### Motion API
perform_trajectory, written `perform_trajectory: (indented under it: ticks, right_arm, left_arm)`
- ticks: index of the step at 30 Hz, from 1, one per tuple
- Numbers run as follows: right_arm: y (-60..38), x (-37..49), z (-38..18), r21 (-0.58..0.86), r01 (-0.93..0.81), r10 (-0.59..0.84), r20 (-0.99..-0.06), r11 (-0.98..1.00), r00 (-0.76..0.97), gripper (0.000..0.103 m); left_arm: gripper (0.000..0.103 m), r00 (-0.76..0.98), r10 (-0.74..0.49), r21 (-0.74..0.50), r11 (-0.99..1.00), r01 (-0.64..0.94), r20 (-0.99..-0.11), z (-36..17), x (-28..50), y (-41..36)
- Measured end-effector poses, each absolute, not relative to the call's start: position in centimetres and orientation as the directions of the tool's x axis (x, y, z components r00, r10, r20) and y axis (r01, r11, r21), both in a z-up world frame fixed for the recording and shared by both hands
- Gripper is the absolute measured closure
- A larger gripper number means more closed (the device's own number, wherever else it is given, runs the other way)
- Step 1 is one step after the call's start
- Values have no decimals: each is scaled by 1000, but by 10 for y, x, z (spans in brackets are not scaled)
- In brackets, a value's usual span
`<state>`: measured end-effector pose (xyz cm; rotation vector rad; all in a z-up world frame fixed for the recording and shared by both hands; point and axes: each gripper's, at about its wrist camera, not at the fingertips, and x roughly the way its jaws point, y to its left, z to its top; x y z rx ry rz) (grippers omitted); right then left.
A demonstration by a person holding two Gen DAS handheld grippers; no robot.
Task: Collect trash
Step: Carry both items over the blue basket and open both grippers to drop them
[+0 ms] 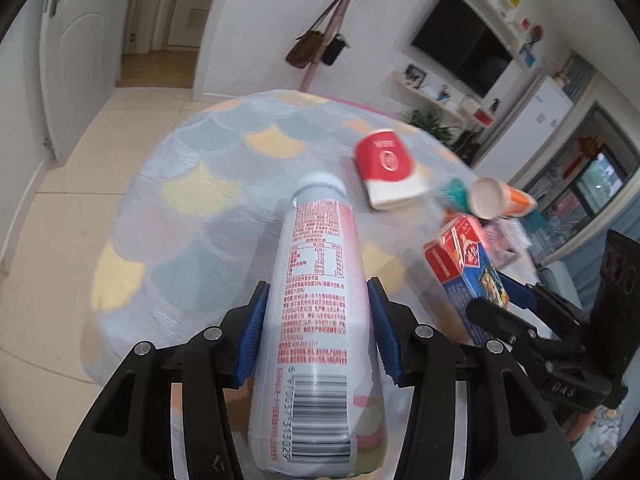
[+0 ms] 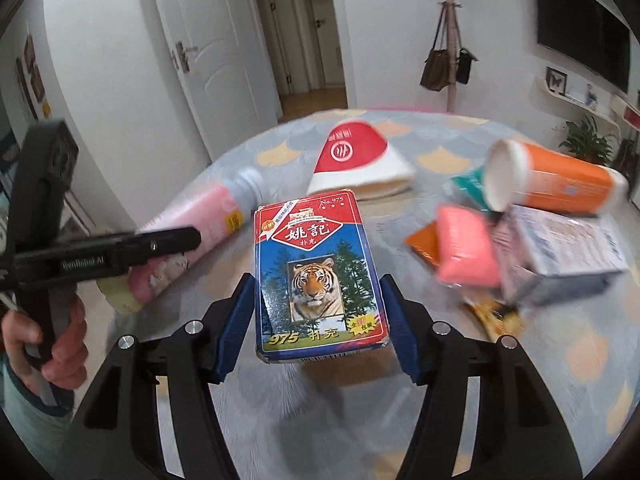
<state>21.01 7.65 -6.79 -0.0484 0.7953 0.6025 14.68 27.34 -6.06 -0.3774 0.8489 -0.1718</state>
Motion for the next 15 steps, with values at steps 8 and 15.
perform_trajectory:
  ticks: [8,15]
  right_arm:
    - [14,186,-46,216,-450,478,-621,866,621,44]
    - [-51,175,-25,262,-360,446,-556,895,702,44]
  left_arm:
    - [56,707,-364,-411,905,112,-607,-32,126,222]
    - [56,701,-426,-384,894,230,-572,-8,127,161]
